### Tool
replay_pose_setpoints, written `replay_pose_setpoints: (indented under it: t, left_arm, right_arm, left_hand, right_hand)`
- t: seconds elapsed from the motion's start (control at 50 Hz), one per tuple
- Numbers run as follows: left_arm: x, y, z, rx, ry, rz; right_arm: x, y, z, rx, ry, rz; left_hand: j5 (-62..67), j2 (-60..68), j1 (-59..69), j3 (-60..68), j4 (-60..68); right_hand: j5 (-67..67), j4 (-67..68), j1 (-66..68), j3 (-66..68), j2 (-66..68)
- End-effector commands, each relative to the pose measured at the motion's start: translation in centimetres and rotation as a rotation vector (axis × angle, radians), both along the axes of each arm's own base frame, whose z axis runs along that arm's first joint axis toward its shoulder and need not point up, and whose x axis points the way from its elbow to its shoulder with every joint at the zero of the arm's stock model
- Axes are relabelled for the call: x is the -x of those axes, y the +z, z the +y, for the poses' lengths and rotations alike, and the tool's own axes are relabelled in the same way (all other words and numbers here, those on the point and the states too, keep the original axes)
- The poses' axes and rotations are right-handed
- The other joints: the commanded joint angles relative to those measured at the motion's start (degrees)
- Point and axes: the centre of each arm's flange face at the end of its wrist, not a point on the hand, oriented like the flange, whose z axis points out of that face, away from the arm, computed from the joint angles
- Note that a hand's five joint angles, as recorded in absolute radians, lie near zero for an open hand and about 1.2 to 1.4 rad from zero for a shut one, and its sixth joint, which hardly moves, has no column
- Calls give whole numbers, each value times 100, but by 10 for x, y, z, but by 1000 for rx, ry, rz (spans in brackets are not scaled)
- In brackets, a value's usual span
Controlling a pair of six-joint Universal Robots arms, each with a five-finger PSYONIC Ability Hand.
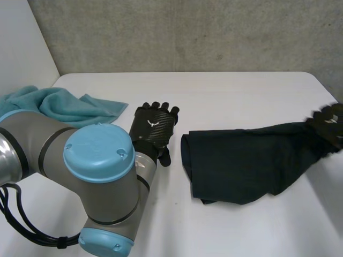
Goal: Fold the laundry.
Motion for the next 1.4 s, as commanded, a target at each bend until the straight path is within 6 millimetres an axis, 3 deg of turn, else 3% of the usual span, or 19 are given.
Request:
replay_pose_setpoints:
  t: [0.02, 0.12, 0.18, 0.28, 0.3, 0.32, 0.38, 0.4, 0.5, 0.64, 0.74, 0.84, 1.0, 1.16, 1.4]
  left_arm:
    - [-3, 7, 1, 11, 7, 11]
    - [-4, 11, 0, 18, 15, 17]
    - [-5, 11, -1, 19, 18, 18]
    - [-5, 13, -2, 23, 19, 22]
    - [-4, 13, -2, 24, 18, 24]
    - [-4, 14, -2, 26, 18, 26]
    - [-3, 17, -4, 37, 19, 36]
    - [-2, 18, -4, 41, 19, 38]
    - [3, 34, -13, 82, 25, 79]
    - [14, 50, -22, 126, 21, 126]
    - [29, 41, -27, 106, 1, 148]
    - [49, 25, -24, 54, -41, 166]
    - [65, -35, -22, -114, -68, 3]
    - [57, -69, -21, -206, -50, -111]
    - [51, -78, -17, -257, -48, -172]
  right_arm:
    - [-103, 17, 51, 134, 336, 109]
    - [-158, 9, 104, 192, 567, 168]
    - [-178, -14, 133, 133, 672, 182]
    - [-188, -35, 150, 69, 730, 192]
    - [-188, -35, 150, 64, 727, 185]
    - [-188, -34, 150, 58, 725, 174]
    - [-189, -32, 150, 33, 714, 130]
    - [-188, -23, 146, 7, 684, 76]
    - [-167, 16, 122, -74, 519, -187]
    - [-134, 63, 85, -208, 307, -588]
    - [-107, 71, 61, -307, 175, -666]
    - [-105, 50, 38, -431, 98, -660]
    - [-107, -3, 5, -615, -20, -630]
    - [-110, -31, 3, -628, -43, -524]
    - [-118, -44, 12, -596, 19, -376]
  left_hand:
    - [-264, -154, -73, -193, -142]
    - [-268, -159, -78, -198, -147]
    - [-268, -159, -78, -198, -147]
    - [-268, -159, -78, -198, -147]
    - [-268, -159, -78, -198, -147]
    - [-268, -159, -78, -198, -147]
    - [-268, -159, -78, -198, -147]
    - [-268, -159, -78, -198, -147]
    - [-268, -159, -78, -198, -147]
    - [-247, -138, -57, -177, -125]
    - [-230, -121, -40, -160, -108]
    - [-163, -54, 27, -92, -41]
    - [-163, -54, 27, -92, -41]
    - [-163, -54, 27, -92, -41]
    - [-146, -37, 44, -76, -24]
  right_hand:
    - [1439, 1192, 2384, 1197, 1296]
    - [1439, 1192, 2384, 1197, 1296]
    - [1439, 1192, 2384, 1197, 1296]
    - [1439, 1192, 2384, 1197, 1296]
    - [995, 749, 1940, 754, 853]
    - [-1108, -1354, -162, -1349, -1250]
    - [-2656, -2902, -1711, -2897, -2798]
    - [-3575, -3822, -2630, -3817, -3718]
    - [-5561, -5808, -4616, -5803, -5704]
    - [-5561, -5808, -4616, -5803, -5704]
    - [-5561, -5808, -4616, -5803, -5704]
    - [-5561, -5808, -4616, -5803, -5704]
    - [-5561, -5808, -4616, -5803, -5704]
    - [-5561, -5808, -4616, -5803, -5704]
    - [-5561, -5808, -4616, -5803, -5704]
